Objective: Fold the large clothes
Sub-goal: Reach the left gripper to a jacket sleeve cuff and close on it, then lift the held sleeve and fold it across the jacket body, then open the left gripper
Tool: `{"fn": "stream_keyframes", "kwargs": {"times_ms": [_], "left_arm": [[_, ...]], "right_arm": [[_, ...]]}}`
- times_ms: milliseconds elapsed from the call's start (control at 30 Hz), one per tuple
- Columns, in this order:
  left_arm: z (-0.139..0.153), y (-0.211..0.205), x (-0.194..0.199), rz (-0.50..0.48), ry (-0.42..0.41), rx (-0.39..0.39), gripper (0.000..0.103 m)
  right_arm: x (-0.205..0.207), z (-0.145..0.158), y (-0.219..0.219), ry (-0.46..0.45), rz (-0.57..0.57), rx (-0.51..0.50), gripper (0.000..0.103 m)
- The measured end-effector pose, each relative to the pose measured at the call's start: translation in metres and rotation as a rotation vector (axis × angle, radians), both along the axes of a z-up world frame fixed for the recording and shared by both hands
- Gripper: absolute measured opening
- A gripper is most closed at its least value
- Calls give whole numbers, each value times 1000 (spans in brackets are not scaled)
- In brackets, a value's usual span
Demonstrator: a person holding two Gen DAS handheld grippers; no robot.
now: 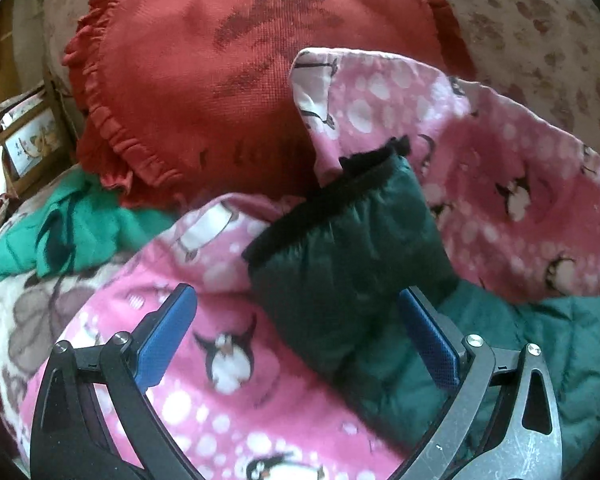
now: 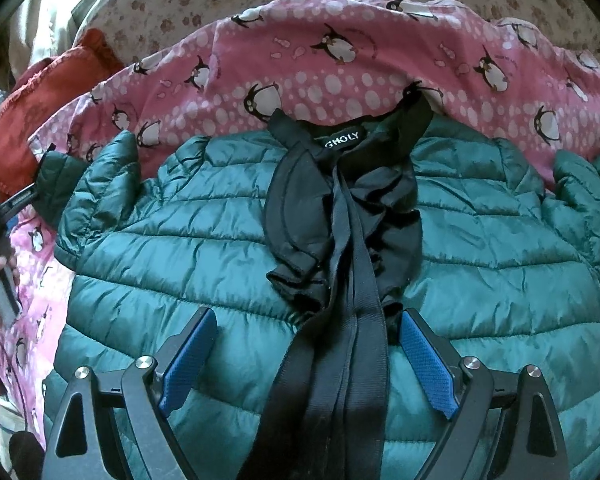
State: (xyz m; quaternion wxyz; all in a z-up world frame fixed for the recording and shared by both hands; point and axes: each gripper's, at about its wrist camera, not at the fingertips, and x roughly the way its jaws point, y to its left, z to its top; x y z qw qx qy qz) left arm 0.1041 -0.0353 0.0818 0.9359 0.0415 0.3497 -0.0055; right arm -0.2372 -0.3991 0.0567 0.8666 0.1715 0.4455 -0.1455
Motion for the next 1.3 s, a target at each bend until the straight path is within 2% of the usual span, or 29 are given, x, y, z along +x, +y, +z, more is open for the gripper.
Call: {"fn": "stream_keyframes", "kwargs": {"times_ms": [67,133,167,233,300,333,400,567,733,933,1133,1300], "left_arm": [[-2,0,11,-12,6,-13,93],[-6,-1,20,-26,21,-15,81],[-9,-1,25,-30,39,-12,67],[-12,2,32,-26,55,-21,56],[-10,7,33,-48,73,-82,27],[-10,10,31,-64,95,-121,23],[-7,11,26,-76,101,-142,19],[8,16,-9,-118,110,-187,18],[21,5,-53,-154,109,-150,18],[34,-2,-84,-148,138,-172,18],[43,-31,-115,-186,147,-175,18],[58,-58,-142,-259,142,-181,18]], "right_arm": [[1,-1,2,9,6,-10,91],[2,-1,3,13,10,-18,91],[2,-2,3,17,11,-20,91],[3,-3,3,19,11,-24,91],[2,-4,3,20,11,-23,91],[2,-4,3,20,11,-22,91],[3,-4,3,20,11,-20,91],[1,-4,3,16,8,-21,91],[-8,4,5,1,1,-26,91],[-23,14,4,-3,-12,-33,91],[-41,18,-9,4,-52,-36,91],[-57,22,-19,2,-80,-22,91]]}}
